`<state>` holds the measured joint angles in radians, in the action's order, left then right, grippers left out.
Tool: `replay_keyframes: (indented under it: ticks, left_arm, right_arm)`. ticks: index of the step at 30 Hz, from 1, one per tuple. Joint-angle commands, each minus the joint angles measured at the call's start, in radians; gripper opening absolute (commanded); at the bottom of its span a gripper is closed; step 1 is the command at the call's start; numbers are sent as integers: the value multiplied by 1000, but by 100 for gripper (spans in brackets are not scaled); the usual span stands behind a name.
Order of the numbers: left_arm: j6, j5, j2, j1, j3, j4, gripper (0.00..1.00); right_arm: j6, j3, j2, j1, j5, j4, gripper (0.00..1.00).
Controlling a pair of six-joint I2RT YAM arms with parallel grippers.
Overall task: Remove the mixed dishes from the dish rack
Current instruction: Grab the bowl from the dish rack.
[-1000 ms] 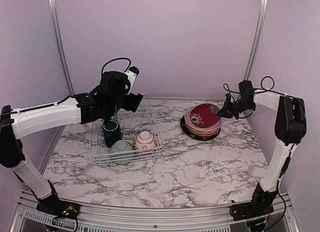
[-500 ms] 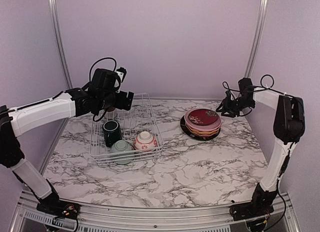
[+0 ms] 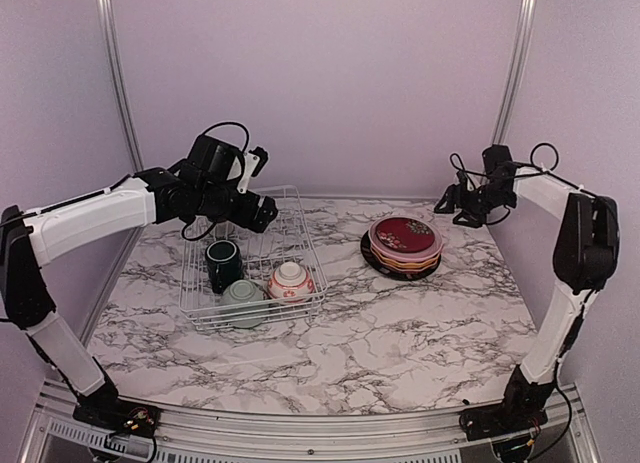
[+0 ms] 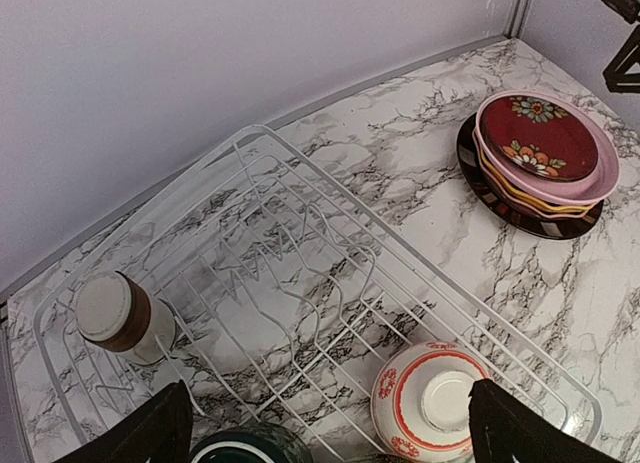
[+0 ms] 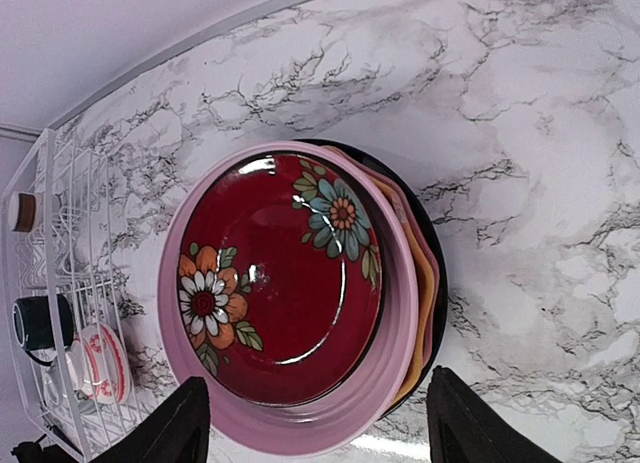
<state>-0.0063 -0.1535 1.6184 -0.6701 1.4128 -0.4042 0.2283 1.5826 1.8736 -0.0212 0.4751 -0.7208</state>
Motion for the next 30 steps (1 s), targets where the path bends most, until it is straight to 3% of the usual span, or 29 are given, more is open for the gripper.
replay_keyframes:
  ticks: [1, 4, 12, 20, 30]
  left_arm:
    - [38, 39, 53, 3, 38, -82, 99]
    - [51, 66, 77, 3, 52, -110, 99]
    - [106, 229, 118, 0, 49, -140, 99]
    - [181, 289, 208, -16, 88, -186, 99]
    - [255, 244, 304, -71, 126, -217, 96]
  right_arm:
    - [-25, 61, -77, -5, -18, -7, 72]
    - [-33, 51, -120, -5, -21, 22, 76]
    - [1, -106, -321, -5, -174, 216, 98]
    - [108, -268, -494, -7, -318, 365, 98]
    - [134, -246, -473, -7, -197, 388, 98]
